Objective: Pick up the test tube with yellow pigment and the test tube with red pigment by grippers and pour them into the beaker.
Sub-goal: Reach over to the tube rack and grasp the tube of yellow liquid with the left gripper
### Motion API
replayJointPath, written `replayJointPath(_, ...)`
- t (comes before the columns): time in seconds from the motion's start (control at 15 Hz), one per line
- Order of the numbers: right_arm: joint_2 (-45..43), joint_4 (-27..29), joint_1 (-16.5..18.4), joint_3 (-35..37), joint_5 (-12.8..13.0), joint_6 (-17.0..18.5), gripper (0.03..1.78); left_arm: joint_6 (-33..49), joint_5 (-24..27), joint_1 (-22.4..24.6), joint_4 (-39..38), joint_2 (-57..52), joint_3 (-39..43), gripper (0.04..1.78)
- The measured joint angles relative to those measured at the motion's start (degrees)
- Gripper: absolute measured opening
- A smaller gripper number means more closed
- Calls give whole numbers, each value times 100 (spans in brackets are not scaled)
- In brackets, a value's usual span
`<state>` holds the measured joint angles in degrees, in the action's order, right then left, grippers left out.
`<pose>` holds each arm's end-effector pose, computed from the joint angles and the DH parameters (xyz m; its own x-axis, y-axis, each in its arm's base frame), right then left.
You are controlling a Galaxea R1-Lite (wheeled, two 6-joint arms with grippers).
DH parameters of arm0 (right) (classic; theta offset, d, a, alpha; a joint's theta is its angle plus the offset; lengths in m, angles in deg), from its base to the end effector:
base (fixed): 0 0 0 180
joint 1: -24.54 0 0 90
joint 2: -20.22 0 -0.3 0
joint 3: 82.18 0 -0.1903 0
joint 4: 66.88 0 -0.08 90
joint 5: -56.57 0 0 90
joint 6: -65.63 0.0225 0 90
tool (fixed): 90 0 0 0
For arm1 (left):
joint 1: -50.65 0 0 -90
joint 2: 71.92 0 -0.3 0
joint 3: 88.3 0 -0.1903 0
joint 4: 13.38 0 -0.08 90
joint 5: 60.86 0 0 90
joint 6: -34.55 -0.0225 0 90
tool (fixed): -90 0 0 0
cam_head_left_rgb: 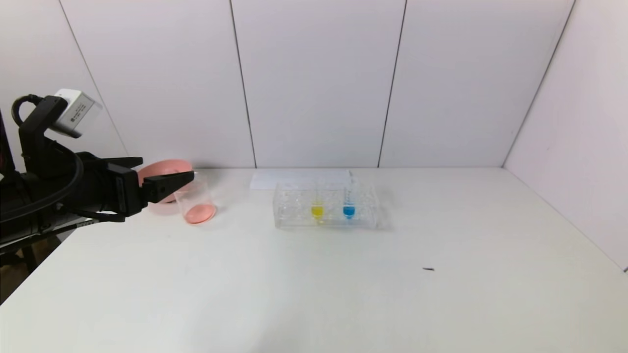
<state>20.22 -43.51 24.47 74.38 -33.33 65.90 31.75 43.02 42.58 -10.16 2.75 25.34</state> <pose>-0.0229 -0.0001 0.0758 1.0000 -0.0005 0.0012 0.0005 1.0000 0.0047 0.2060 -0.0347 0.2415 0.9081 -0.3710 -0.1940 0.3782 0.9257 0.0000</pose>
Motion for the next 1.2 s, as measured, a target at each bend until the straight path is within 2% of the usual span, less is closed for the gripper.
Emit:
replayJointPath(0.27,0,0,0,0,0,-2,170,60,-2,-166,-5,-9,57,176)
replayJointPath(0.73,0,0,0,0,0,-2,170,269,-135,-758,-82,385,63,176)
replayJointPath(1.2,0,0,0,0,0,0,170,310,-461,-1375,-1185,1410,-17,176)
